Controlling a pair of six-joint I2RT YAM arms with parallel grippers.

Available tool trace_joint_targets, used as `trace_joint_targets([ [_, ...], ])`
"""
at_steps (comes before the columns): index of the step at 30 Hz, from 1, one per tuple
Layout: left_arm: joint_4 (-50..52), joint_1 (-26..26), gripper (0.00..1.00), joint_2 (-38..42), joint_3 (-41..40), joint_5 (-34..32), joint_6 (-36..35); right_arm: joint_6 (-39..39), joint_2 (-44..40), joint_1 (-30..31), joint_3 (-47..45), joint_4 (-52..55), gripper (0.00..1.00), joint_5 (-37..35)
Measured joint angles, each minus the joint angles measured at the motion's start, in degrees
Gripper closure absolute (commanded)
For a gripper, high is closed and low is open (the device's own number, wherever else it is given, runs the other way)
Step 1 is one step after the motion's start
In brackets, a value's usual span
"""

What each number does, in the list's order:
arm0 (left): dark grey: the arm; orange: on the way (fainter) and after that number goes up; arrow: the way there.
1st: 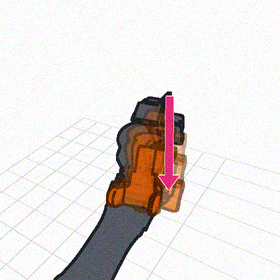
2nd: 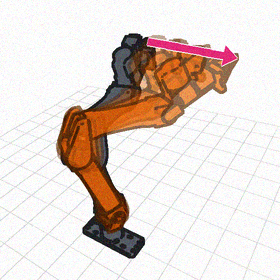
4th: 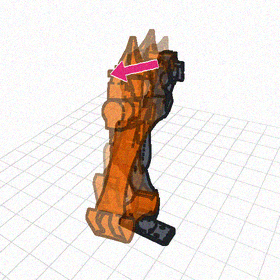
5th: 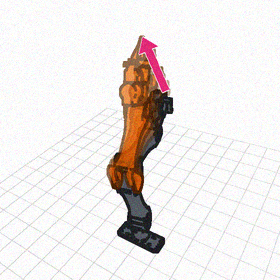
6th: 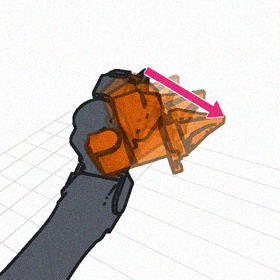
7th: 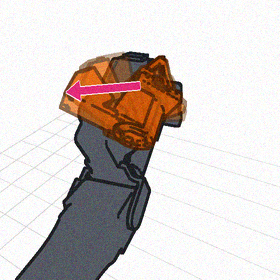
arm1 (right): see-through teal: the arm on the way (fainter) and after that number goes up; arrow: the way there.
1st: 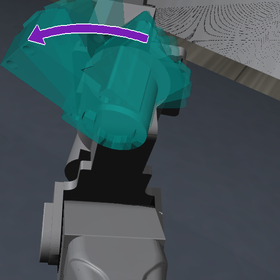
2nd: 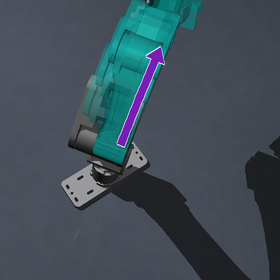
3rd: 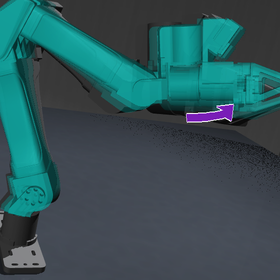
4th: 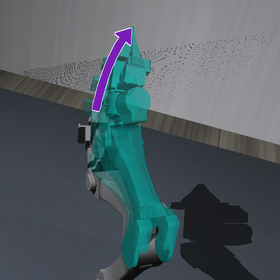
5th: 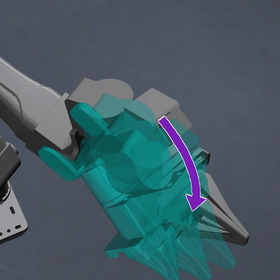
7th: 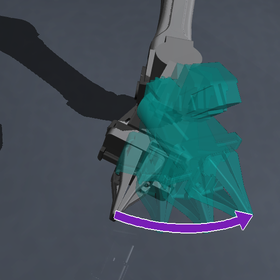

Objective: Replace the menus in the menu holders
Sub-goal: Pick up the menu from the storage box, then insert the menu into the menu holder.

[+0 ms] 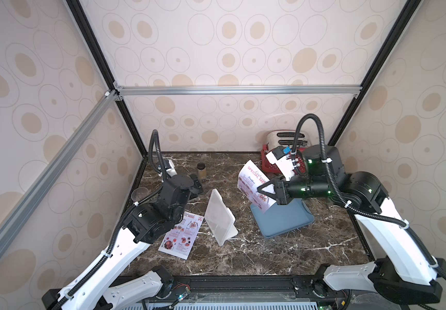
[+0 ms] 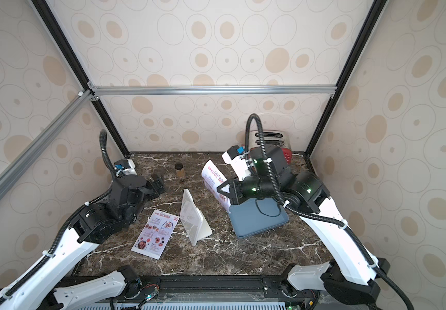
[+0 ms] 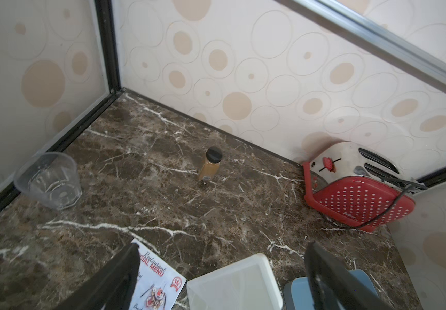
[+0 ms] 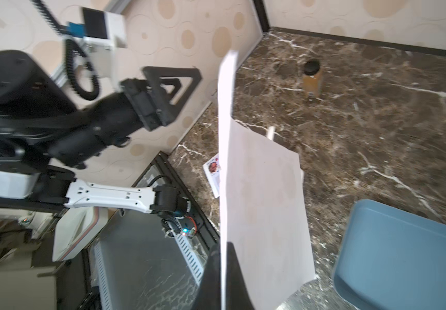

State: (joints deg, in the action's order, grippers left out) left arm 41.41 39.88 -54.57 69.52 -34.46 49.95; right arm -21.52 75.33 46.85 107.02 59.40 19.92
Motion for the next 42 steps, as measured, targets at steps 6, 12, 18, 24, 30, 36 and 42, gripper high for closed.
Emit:
trace_joint_targets([
  [6,1.8,-2.0,0.05,3.7,-5.3,2.3,7.0,-3.8,4.7,6.2,1.7,-3.7,1.00,0.9],
  [12,3.0,-2.0,0.05,4.7,-5.6,2.5,10.1,-6.6,4.6,4.7,-6.1,-10.0,1.00,-0.9],
  [18,3.1,-2.0,0.05,4.7,-6.5,4.0,10.7,-6.0,4.8,-1.5,-12.3,-12.6,1.00,-3.0],
  [24,-1.6,-2.1,0.05,3.8,-9.8,11.9,8.9,-3.3,5.7,-8.3,-13.0,-12.6,1.00,-1.4],
  [30,-9.8,-2.2,0.06,2.1,-14.1,23.6,7.7,-0.4,7.3,-12.9,-12.0,-10.9,1.00,1.6],
  [36,-14.0,-2.2,0.06,-0.7,-14.6,30.2,7.2,1.0,8.3,-14.7,-10.4,-10.6,1.00,4.6],
  [42,-16.2,-2.2,0.06,-2.6,-14.6,32.6,7.0,1.6,8.6,-16.2,-9.6,-10.5,1.00,7.0],
])
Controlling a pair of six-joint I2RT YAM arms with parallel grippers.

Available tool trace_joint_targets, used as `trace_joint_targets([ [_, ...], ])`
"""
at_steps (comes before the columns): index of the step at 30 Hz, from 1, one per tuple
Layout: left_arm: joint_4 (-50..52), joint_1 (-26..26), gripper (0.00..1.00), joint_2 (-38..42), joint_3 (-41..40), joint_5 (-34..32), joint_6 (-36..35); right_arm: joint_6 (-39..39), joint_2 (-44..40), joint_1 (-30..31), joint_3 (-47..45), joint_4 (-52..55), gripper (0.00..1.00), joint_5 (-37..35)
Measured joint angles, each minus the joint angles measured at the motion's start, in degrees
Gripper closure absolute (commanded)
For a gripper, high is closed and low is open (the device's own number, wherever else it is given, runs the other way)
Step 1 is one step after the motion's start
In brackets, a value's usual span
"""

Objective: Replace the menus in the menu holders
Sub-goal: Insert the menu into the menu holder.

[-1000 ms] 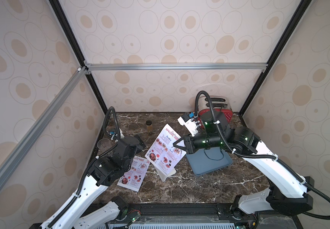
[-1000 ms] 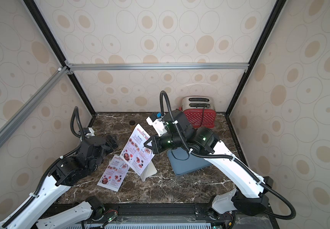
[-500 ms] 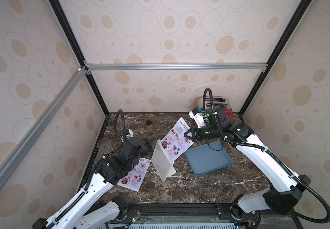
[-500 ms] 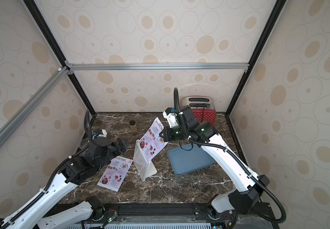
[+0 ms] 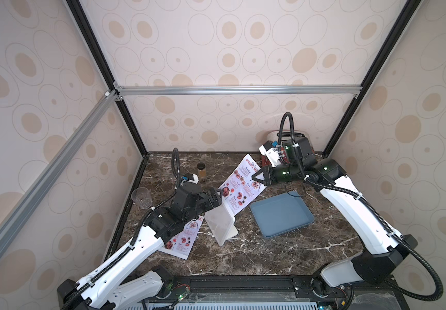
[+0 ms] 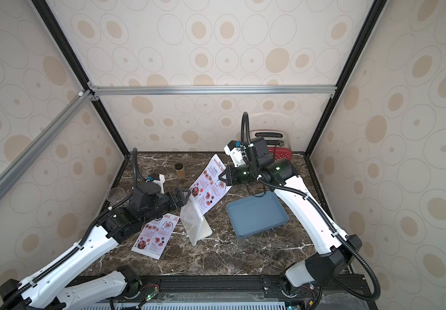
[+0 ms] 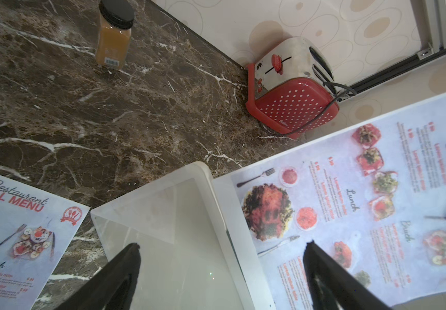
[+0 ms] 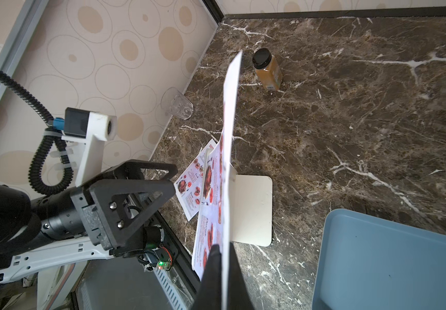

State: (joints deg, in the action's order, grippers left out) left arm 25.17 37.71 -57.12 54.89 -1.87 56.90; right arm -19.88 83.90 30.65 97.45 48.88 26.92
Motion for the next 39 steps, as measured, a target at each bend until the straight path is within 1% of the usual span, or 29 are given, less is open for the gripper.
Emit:
trace_joint_targets([
  [14,-1.6,0.0,0.07,-1.6,0.0,1.5,-0.2,0.7,0.3,-0.5,0.0,1.2,1.00,4.7],
  [27,-1.5,0.0,0.08,-1.4,0.0,0.7,-0.2,0.4,0.3,-0.5,-1.6,-0.7,1.00,8.7],
  [39,-1.5,0.0,0.08,0.4,-0.8,-0.7,-0.2,0.8,-0.2,0.5,-1.7,-3.1,1.00,11.9],
])
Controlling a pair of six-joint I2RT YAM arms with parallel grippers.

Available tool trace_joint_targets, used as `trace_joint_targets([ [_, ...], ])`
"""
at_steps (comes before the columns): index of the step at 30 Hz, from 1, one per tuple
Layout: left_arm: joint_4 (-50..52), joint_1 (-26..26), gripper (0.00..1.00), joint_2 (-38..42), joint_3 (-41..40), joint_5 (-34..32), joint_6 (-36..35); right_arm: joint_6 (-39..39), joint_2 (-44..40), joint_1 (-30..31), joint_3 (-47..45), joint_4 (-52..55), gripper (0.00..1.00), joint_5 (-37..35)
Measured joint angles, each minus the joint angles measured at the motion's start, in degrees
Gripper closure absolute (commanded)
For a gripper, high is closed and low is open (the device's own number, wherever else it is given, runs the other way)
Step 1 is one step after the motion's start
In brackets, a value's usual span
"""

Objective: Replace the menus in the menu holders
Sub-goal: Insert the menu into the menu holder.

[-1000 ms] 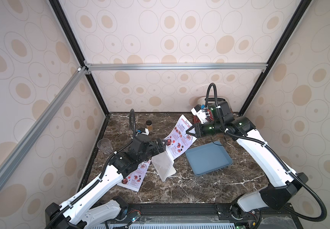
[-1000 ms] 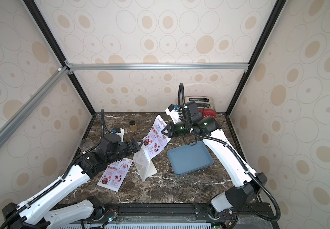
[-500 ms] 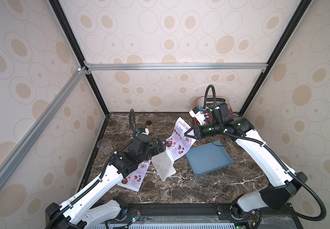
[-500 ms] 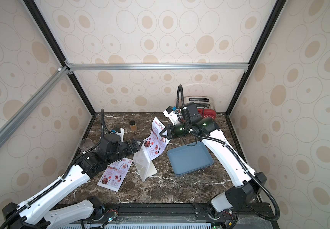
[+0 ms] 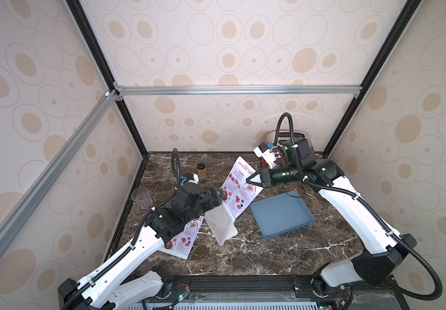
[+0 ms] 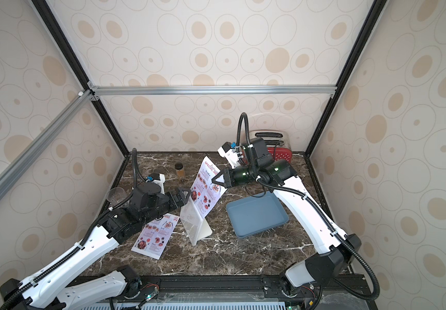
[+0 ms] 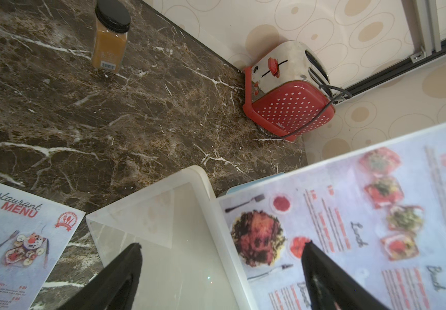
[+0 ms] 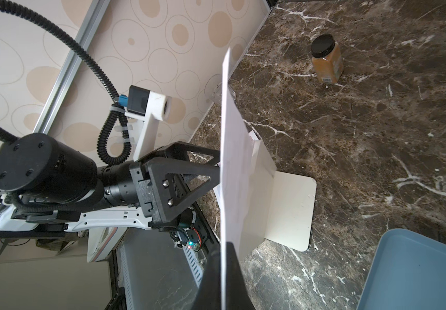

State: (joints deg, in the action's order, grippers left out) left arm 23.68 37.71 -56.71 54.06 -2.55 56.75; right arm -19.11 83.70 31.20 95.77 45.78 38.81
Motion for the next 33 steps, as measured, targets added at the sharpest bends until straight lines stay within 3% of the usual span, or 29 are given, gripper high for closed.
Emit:
trace_joint_targets([
  [33,2.2,0.0,0.08,4.2,-0.6,-3.0,0.0,0.1,5.2,2.1,5.5,0.2,1.00,-3.0],
])
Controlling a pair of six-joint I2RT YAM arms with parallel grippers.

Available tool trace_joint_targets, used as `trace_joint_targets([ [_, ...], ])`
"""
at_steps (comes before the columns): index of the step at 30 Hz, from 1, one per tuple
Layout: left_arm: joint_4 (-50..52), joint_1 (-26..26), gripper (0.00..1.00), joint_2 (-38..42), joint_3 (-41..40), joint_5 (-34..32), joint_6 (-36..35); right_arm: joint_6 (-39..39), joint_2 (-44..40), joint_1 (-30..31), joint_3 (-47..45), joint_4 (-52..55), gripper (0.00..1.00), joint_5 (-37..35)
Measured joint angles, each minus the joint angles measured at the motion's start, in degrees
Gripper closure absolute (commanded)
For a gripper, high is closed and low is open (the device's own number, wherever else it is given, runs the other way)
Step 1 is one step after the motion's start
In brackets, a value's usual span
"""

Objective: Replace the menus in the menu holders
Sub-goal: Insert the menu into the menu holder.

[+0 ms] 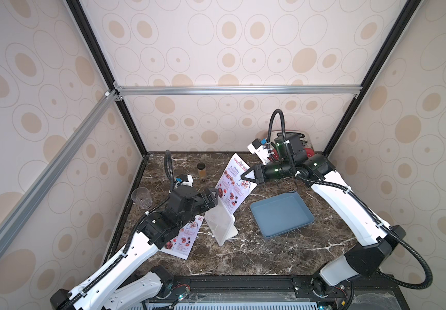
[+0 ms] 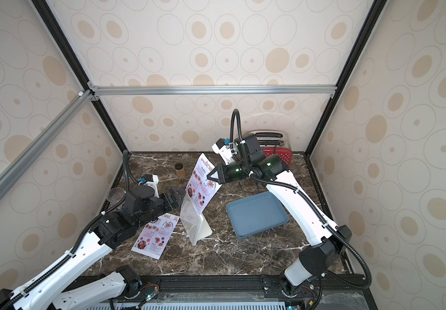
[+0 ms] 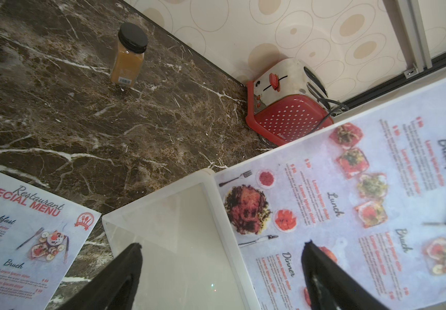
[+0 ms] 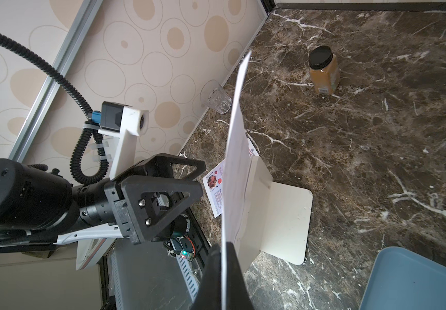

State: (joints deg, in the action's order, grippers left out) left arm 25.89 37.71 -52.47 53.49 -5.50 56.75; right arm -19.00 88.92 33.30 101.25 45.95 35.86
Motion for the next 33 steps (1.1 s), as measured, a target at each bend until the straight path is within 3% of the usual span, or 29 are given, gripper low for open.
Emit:
trace_joint_targets([
  [33,2.5,0.0,0.08,3.2,-0.5,-4.2,0.0,-1.4,2.5,6.5,-4.4,-1.1,1.00,-4.0],
])
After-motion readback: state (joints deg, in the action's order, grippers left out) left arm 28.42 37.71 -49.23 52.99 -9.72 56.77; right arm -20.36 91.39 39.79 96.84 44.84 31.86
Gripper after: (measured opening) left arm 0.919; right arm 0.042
